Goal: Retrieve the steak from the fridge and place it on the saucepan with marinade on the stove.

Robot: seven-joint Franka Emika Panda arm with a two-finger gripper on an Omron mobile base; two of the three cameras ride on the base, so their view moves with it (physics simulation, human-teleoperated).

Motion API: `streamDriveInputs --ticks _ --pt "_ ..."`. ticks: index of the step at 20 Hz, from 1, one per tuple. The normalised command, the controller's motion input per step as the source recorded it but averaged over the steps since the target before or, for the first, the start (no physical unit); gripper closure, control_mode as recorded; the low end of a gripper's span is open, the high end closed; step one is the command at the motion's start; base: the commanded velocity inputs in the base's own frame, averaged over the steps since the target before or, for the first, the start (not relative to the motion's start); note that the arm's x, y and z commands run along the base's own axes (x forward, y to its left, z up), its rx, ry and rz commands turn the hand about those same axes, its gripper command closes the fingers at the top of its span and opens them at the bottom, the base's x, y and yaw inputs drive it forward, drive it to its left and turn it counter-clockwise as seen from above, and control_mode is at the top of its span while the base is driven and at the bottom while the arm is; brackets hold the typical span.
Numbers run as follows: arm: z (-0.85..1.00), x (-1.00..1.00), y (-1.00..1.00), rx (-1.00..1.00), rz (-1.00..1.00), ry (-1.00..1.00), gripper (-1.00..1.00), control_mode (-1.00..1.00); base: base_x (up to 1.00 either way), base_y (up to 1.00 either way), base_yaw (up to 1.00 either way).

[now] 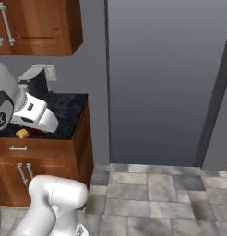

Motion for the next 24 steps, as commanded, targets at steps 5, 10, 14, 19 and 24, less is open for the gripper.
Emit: streamDriveInputs --ticks 5,10,14,19,24 --pt "0.0 0.0 0.0 0.0 0.0 0.0 1.0 1.0 -0.13 0.0 1.0" --pt "0.0 0.0 0.0 0.0 0.0 0.0 1.0 1.0 -0.13 0.0 1.0" --pt "0.0 0.0 0.0 0.0 0.0 0.0 1.0 1.0 -0.09 0.0 1.0" --pt "0.0 0.0 0.0 0.0 0.0 0.0 1.0 1.0 0.07 0.02 0.97" --pt "0.0 0.0 0.0 0.0 0.0 0.0 1.0 1.0 0.56 0.0 0.84"
